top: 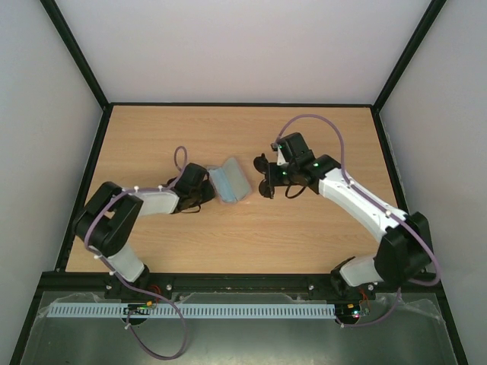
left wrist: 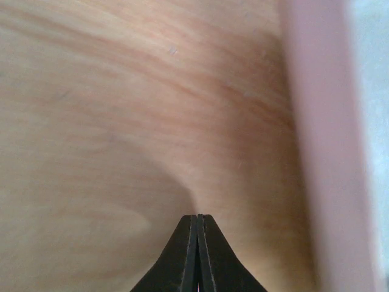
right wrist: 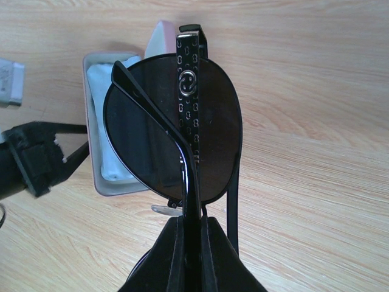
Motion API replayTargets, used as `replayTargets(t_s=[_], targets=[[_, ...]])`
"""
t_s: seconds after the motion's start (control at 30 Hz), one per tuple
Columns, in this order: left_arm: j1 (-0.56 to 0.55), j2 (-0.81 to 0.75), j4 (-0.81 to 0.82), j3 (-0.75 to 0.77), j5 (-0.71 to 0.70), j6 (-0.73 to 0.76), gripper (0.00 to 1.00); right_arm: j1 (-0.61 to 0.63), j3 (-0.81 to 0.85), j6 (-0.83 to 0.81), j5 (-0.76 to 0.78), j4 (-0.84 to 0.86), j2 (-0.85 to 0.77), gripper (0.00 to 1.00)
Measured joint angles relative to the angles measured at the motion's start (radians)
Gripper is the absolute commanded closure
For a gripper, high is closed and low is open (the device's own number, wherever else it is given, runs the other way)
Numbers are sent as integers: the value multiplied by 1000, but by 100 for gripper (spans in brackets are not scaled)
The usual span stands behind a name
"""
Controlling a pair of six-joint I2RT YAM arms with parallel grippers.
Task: Organize the sunglasses
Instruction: Adjust the sunglasses case at the center of the board, then place the sunglasses in the sunglasses case.
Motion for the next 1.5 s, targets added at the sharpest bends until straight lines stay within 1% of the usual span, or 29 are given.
replayTargets(t_s=[0.1, 0.13, 0.17, 0.23, 0.3, 0.4, 0.43, 0.47, 0.5, 0.67, 0.77, 0.83, 1.13, 1.37, 1.5], targets=[[0, -80, -56, -40, -4, 0, 97, 2, 12, 3, -27, 30, 70, 99], [0, -114, -76, -49, -6, 0, 97, 3, 18, 4, -33, 36, 89, 99], [0, -143, -93, -54, -9, 0, 94, 6, 26, 4, -37, 39, 106, 99], [0, -217, -132, -58, -17, -1, 84, 10, 48, 4, -40, 42, 125, 99], [0, -289, -156, -54, -22, -6, 65, 16, 80, 3, -40, 42, 136, 99], [0, -338, -193, -21, -19, -7, 46, 21, 117, 2, -39, 55, 141, 99], [0, -338, -202, -1, -14, -10, 43, 22, 126, 2, -38, 58, 141, 99], [0, -334, -210, 20, -9, -9, 43, 22, 129, 2, -38, 61, 141, 98], [0, -327, -214, 42, -2, -9, 44, 22, 131, 2, -37, 63, 141, 99], [1, -245, -182, 114, 38, -11, 66, 22, 131, 3, -35, 62, 143, 99], [3, -184, -173, 115, 50, -14, 73, 22, 134, 3, -36, 62, 147, 99], [7, -153, -170, 115, 53, -15, 76, 22, 135, 3, -36, 62, 149, 99], [39, -98, -149, 114, 51, -3, 79, 22, 135, 4, -47, 64, 163, 99], [54, -61, -129, 107, 48, 11, 80, 30, 144, 3, -63, 63, 220, 99], [63, -41, -114, 90, 49, 18, 80, 47, 181, 1, -63, 63, 255, 99]])
